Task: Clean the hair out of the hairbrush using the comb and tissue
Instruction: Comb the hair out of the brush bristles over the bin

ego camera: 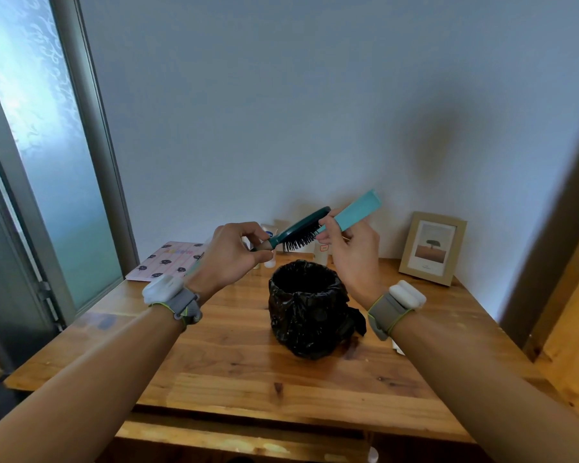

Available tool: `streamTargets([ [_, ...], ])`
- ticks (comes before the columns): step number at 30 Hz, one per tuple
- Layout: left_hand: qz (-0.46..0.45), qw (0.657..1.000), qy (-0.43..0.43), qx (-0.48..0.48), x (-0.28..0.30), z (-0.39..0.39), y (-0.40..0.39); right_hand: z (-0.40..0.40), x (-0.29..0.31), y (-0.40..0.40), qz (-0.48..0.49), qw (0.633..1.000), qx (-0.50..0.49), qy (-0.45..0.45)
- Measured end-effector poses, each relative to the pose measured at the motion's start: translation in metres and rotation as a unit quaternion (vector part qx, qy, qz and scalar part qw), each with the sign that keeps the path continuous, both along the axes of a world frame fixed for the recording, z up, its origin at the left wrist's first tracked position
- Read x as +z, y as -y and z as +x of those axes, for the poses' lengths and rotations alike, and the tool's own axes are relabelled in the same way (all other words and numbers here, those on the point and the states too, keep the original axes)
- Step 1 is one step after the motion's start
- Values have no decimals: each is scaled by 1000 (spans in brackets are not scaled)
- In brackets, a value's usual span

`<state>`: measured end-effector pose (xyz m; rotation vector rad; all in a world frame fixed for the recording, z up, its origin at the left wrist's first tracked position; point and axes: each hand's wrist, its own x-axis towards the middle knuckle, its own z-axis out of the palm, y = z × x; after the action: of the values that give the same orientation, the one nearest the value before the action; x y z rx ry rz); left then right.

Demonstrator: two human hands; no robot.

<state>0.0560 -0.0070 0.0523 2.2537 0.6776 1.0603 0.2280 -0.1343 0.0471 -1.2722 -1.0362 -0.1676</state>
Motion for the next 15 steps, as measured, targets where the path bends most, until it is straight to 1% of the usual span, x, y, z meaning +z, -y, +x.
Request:
streamTargets([
  [2,-1,1000,-3,1,-1,1,-3,4,-2,-2,-11,1000,-8,7],
  [6,24,999,-31,28,-7,-2,-8,10,-4,-7,-79,996,-23,39],
  [9,24,999,-39,28,-8,-4,-10,18,1,-7,-117,992,-14,40],
  [11,13,999,-31,22,-9,-5,-11,22,6,-3,-113,993,-12,18],
  [15,-5,1000,-15,19,-8,-8,-13,27,16,6,-36,996,15,-83],
])
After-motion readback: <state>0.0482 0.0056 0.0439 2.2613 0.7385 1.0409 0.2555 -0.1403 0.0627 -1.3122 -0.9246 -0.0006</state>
